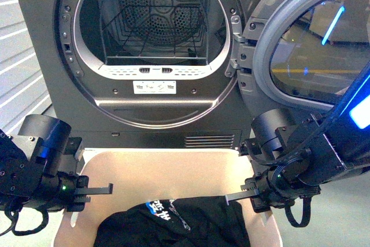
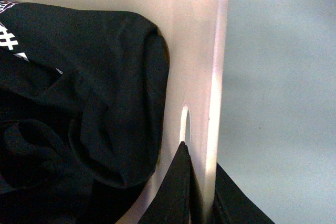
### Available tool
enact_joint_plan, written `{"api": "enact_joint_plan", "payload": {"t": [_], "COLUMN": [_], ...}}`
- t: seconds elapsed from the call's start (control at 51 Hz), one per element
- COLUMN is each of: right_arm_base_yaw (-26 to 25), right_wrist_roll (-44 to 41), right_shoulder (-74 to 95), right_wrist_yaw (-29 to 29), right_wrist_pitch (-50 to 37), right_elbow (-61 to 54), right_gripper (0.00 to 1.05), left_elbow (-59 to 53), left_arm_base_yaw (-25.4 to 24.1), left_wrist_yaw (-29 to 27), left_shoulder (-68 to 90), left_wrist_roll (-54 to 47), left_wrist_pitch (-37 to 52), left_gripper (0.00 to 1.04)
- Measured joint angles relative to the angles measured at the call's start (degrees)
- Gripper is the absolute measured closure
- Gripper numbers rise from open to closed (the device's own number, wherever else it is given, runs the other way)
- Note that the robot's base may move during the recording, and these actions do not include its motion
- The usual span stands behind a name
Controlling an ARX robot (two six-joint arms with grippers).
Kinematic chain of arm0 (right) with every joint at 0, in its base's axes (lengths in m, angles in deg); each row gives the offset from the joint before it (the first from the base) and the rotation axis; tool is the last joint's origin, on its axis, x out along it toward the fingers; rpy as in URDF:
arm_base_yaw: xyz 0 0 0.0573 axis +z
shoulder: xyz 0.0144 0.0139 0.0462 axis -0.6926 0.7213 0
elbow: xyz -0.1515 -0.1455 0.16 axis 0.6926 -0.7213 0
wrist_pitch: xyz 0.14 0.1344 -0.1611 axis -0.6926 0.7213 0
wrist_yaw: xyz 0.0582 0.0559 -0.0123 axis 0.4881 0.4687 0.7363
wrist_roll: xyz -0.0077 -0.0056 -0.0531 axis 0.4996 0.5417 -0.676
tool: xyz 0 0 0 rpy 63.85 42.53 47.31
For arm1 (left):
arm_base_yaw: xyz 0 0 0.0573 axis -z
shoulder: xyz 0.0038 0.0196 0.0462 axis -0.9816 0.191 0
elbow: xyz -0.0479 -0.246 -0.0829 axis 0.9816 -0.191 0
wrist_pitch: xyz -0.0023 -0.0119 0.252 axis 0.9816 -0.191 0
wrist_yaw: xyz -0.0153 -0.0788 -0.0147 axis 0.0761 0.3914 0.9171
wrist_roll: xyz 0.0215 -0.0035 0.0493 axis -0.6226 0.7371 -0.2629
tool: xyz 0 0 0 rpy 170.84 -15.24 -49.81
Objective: Move hamper under clothes hanger
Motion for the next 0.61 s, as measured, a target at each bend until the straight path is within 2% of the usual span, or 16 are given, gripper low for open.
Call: {"api": "enact_joint_plan", "payload": {"t": [0.235,0.607], "right_arm_base_yaw": [1.79,-0.87], "right_wrist_roll": [0.0,-0.31], "right_shoulder": [-0.02,-0.42], "right_wrist_yaw": [1.31,-0.22], "right_wrist_pitch": [-0.11,-0.2], "right_elbow": [0.0,-0.04], "right_gripper": [1.02,1.02], "left_elbow": [-0.24,-0.07], "left_arm_base_yaw": [-1.57,0.72], "left_wrist_yaw": [-1.05,0.68], "left_shoulder": [-0.2,-0.42], "left_wrist_roll": [0.0,0.02], "left_wrist_pitch": [-0.04,-0.04], "left_gripper": [1.01,1.01]}}
